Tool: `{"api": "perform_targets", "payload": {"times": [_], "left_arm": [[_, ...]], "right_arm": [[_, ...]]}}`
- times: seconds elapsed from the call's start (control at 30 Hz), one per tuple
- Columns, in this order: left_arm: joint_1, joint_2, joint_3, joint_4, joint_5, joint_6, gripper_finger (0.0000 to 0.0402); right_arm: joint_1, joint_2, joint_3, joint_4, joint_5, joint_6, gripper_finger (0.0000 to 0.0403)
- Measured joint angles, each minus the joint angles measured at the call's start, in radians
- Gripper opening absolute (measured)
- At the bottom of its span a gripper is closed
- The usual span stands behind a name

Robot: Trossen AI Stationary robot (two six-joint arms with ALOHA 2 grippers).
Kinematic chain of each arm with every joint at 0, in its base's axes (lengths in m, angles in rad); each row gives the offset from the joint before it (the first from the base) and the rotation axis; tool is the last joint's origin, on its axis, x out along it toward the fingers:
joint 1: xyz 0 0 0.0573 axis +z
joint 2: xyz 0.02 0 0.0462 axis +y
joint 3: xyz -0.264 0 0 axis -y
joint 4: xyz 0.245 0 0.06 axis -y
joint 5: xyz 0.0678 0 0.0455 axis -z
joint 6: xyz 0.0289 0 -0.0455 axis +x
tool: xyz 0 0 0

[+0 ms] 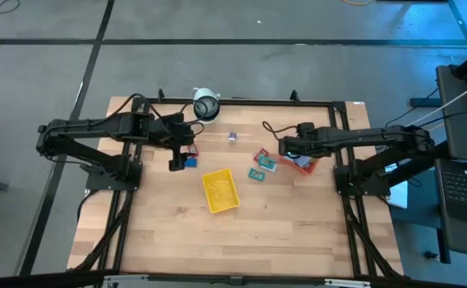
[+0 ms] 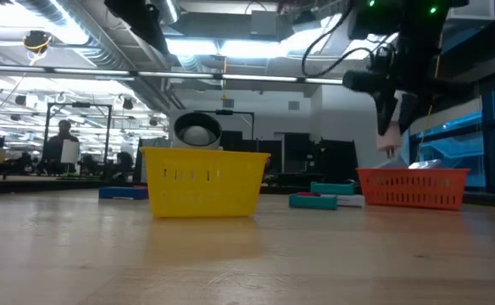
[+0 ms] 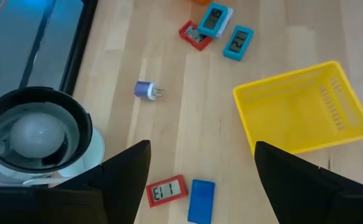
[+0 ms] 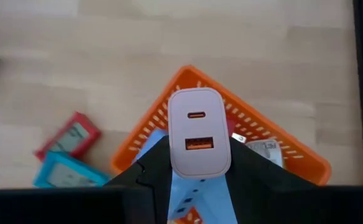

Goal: Pick & Place Office items
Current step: Put the pink charger adapter into the orange basket

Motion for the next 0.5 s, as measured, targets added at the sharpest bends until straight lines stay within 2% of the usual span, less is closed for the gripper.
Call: {"api": "perform_targets", "payload": {"times": [0.1, 0.27, 0.5], "left_arm": [[0.0, -0.003, 0.0, 0.0, 0.0, 0.0, 0.0285], [0.0, -0.002, 0.0, 0.002, 0.016, 0.0, 0.0285], [0.0, -0.002, 0.0, 0.005, 0.027, 0.0, 0.0285]], "right_arm": [[-0.016, 0.052, 0.0, -0.001, -0.039, -0.077, 0.0122], [-0.025, 0.152, 0.001, -0.042, -0.034, -0.192, 0.0122], [-0.011, 0.198, 0.007, -0.051, -0.022, -0.244, 0.0129]]}}
